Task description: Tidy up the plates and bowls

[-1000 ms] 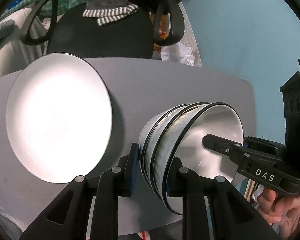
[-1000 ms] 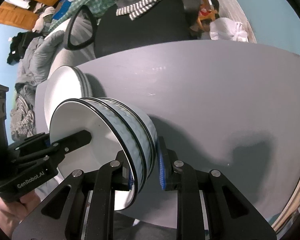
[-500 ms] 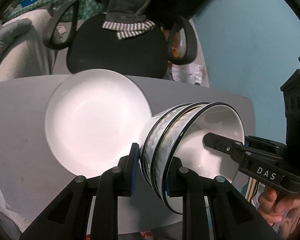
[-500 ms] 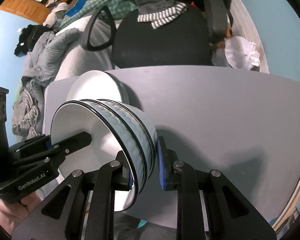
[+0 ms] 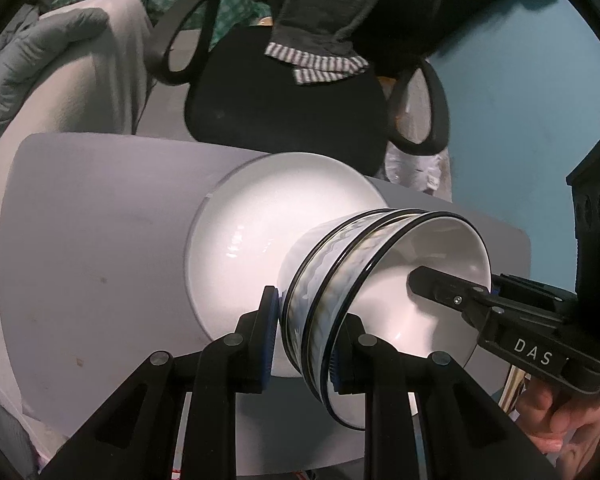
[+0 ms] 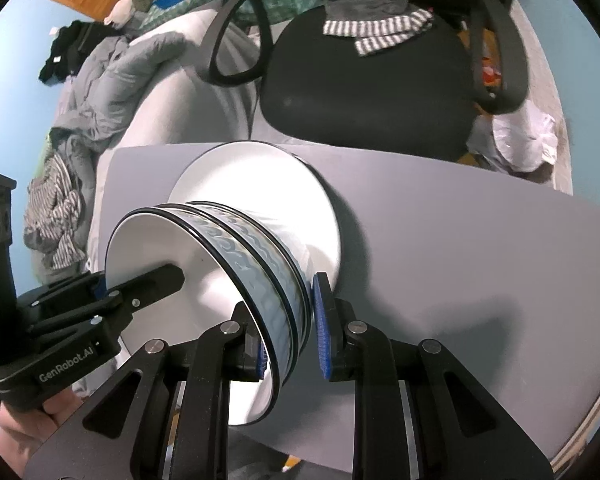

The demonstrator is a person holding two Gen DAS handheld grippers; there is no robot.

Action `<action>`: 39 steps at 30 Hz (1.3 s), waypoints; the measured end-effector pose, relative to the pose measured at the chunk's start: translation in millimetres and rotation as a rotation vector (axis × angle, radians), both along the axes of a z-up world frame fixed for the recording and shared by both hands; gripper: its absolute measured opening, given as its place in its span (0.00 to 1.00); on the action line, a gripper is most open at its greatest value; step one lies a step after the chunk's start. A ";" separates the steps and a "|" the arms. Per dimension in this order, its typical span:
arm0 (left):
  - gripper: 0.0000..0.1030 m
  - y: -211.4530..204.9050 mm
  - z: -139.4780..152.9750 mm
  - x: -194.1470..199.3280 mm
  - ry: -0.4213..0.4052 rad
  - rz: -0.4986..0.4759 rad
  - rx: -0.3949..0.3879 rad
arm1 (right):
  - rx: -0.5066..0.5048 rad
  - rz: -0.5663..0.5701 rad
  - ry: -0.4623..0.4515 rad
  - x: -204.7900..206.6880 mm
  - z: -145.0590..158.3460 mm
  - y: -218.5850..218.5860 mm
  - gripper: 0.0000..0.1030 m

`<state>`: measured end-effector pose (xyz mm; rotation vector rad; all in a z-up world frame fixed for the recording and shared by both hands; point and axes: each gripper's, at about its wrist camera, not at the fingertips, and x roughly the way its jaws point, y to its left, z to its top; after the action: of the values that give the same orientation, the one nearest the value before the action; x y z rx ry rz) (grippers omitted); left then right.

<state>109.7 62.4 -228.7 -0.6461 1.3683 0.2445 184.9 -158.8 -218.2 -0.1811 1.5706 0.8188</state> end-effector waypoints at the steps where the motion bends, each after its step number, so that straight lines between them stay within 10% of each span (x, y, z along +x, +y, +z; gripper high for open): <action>1: 0.20 4.0 -1.3 -1.2 0.004 0.003 0.000 | -0.002 0.006 0.001 -0.2 -2.0 5.3 0.19; 23: 0.21 32.2 -19.7 1.3 0.015 0.020 -0.045 | -0.034 0.000 0.051 6.3 -22.1 34.7 0.21; 39: 0.71 23.2 47.4 -33.2 -0.100 0.073 0.076 | -0.034 -0.037 -0.146 3.3 34.6 18.9 0.66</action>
<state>76.5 85.6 -181.2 -0.6368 1.2350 0.3168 188.2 -139.8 -183.6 -0.2312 1.4468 0.7338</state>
